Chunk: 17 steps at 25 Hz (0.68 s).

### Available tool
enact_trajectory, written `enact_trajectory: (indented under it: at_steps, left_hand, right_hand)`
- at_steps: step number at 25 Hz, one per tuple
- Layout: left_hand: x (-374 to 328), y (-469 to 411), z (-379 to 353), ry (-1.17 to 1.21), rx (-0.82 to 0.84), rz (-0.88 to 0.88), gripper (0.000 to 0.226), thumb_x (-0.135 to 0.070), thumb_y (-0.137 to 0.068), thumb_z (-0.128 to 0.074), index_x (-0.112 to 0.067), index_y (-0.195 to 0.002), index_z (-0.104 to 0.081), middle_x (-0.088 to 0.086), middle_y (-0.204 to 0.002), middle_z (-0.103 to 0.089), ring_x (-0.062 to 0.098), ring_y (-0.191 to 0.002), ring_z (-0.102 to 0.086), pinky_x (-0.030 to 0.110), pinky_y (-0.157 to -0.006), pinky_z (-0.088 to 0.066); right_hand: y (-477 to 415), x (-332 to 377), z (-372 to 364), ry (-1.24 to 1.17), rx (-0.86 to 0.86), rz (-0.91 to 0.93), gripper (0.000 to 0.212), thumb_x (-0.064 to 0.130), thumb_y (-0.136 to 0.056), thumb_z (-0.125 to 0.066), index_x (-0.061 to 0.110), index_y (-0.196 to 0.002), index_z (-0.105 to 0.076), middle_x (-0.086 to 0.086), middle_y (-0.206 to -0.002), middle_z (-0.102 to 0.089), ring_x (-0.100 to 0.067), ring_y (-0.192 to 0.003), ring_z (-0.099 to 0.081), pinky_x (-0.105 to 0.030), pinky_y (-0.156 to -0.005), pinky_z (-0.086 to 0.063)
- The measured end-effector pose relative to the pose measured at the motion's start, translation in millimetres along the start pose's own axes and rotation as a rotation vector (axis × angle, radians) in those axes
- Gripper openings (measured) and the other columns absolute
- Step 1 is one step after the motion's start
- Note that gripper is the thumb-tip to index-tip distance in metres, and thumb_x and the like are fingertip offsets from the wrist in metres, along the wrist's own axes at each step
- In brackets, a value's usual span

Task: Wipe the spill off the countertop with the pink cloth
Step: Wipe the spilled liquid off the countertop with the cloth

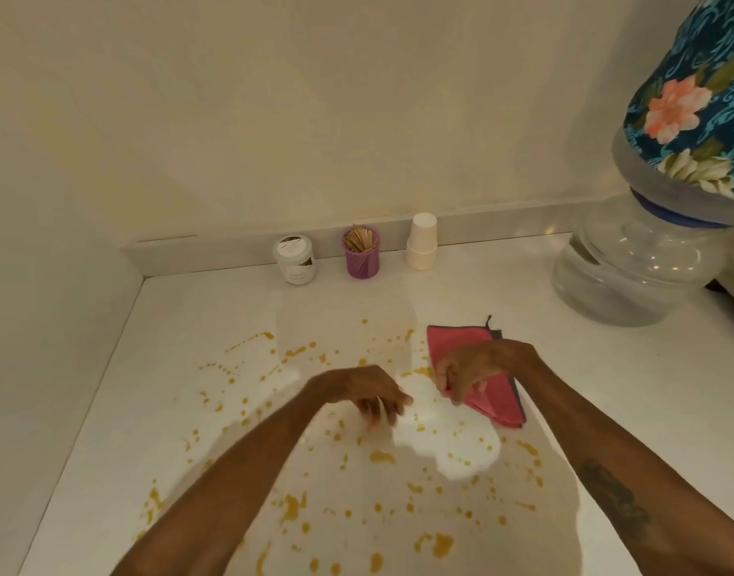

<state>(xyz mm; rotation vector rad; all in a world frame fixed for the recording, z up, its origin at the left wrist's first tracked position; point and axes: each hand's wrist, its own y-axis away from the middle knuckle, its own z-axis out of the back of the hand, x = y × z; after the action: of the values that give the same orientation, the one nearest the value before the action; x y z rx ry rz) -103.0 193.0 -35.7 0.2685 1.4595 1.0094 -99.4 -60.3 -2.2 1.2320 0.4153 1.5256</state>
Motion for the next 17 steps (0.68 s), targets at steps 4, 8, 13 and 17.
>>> enact_trajectory:
  at_steps: [4,8,13,17]
  left_hand:
    - [66.8,60.1,65.6,0.137,-0.719,-0.159,0.036,-0.048,-0.089,-0.065,-0.015,-0.08,-0.074,-0.002,-0.061,-0.066,0.014,-0.048,-0.054,0.022,-0.044,-0.04]
    - [156.4,111.1,93.5,-0.276,-1.175,0.004,0.024,-0.045,-0.098,-0.05,-0.029,-0.098,-0.068,-0.009,-0.088,-0.071,0.013,-0.078,-0.065,0.032,-0.07,-0.049]
    - [264.2,169.6,99.5,-0.571,-1.188,0.056,0.039,-0.025,-0.103,-0.044,-0.014,-0.138,-0.055,0.01,-0.139,-0.059,0.032,-0.127,-0.056,0.048,-0.103,-0.047]
    - [317.5,193.6,89.6,-0.551,-1.19,0.207,0.049,-0.025,-0.106,-0.031,-0.008,-0.151,-0.037,0.014,-0.158,-0.036,0.033,-0.149,-0.03,0.052,-0.119,-0.023]
  right_hand:
    - [-22.0,-2.4,-5.7,-0.274,-0.788,-0.066,0.011,0.013,-0.092,-0.061,0.011,-0.098,-0.07,-0.008,-0.102,-0.073,-0.026,-0.094,-0.067,-0.037,-0.087,-0.051]
    - [-55.3,2.4,-41.1,-0.24,-1.078,-0.012,0.021,0.0,-0.096,-0.046,-0.001,-0.104,-0.066,-0.017,-0.105,-0.069,-0.035,-0.099,-0.065,-0.045,-0.091,-0.051]
    - [-75.4,-17.4,-84.0,0.084,-1.003,-0.096,0.05,0.013,-0.107,-0.034,0.008,-0.157,-0.031,-0.01,-0.165,-0.029,-0.027,-0.155,-0.022,-0.044,-0.128,-0.009]
    - [-82.3,-33.0,-82.1,0.274,-0.94,-0.18,0.054,0.026,-0.11,-0.021,0.019,-0.161,-0.003,-0.002,-0.17,0.001,-0.022,-0.158,0.004,-0.046,-0.128,0.003]
